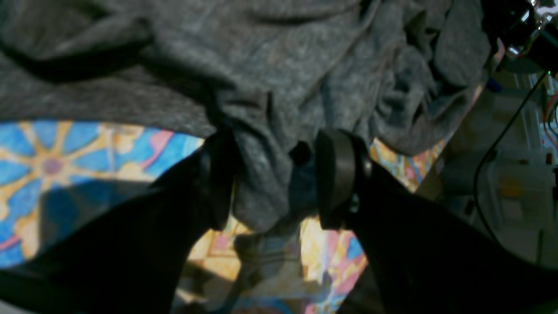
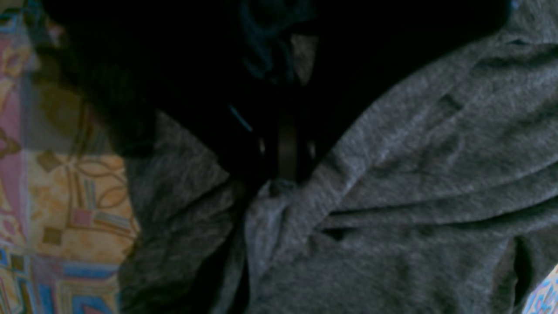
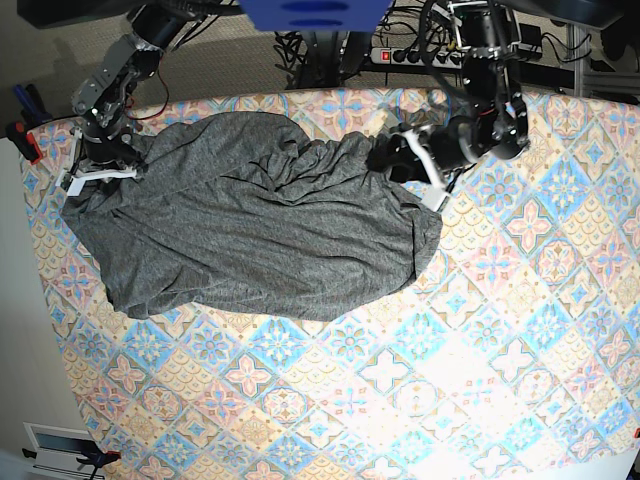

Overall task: Layout the t-shirt on the table in an organized manner, then fold the t-shirt properly
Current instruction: 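Grasp the bunched shirt end with the left gripper and pull it outward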

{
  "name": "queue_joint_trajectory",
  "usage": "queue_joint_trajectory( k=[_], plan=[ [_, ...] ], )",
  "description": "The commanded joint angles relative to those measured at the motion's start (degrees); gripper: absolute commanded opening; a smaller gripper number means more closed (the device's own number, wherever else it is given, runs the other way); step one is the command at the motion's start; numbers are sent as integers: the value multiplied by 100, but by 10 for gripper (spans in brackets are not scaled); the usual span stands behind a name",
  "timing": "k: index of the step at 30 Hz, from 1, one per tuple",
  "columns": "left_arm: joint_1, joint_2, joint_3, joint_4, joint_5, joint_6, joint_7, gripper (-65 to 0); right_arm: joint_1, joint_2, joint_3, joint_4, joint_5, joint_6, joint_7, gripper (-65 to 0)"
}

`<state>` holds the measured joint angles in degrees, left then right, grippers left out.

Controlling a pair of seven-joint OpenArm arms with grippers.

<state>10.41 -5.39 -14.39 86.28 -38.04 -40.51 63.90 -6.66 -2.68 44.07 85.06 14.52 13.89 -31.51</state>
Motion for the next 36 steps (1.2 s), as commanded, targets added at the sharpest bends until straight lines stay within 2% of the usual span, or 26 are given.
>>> queue_joint_trajectory(
  k=[1,3,7,9,15,22,36],
  plan=[
    [62,-19,19,1,248,51,182,-372,19,35,1,17,-59,-4,-150,-650],
    [62,-19,63,-8,266,51,6,-411,19,35,1,17,-59,-4,-150,-650],
    [62,-63,301,-8,266,51,-144,-569,19,35,1,17,-59,-4,-150,-650],
    [97,-72,301,-8,275,51,-144,-608,19,35,10,17,-59,-4,-150,-650],
    [308,-477,274,1,204,51,-153,-599,28,35,63,53,-59,-4,-133,-650],
    [651,-1022,-684,9,204,51,-144,-598,55,35,388,53,-59,-4,-133,-650],
    [660,-1910,-1326,9,204,51,-135,-598,-209,35,371,369,-59,-4,-186,-650]
  ],
)
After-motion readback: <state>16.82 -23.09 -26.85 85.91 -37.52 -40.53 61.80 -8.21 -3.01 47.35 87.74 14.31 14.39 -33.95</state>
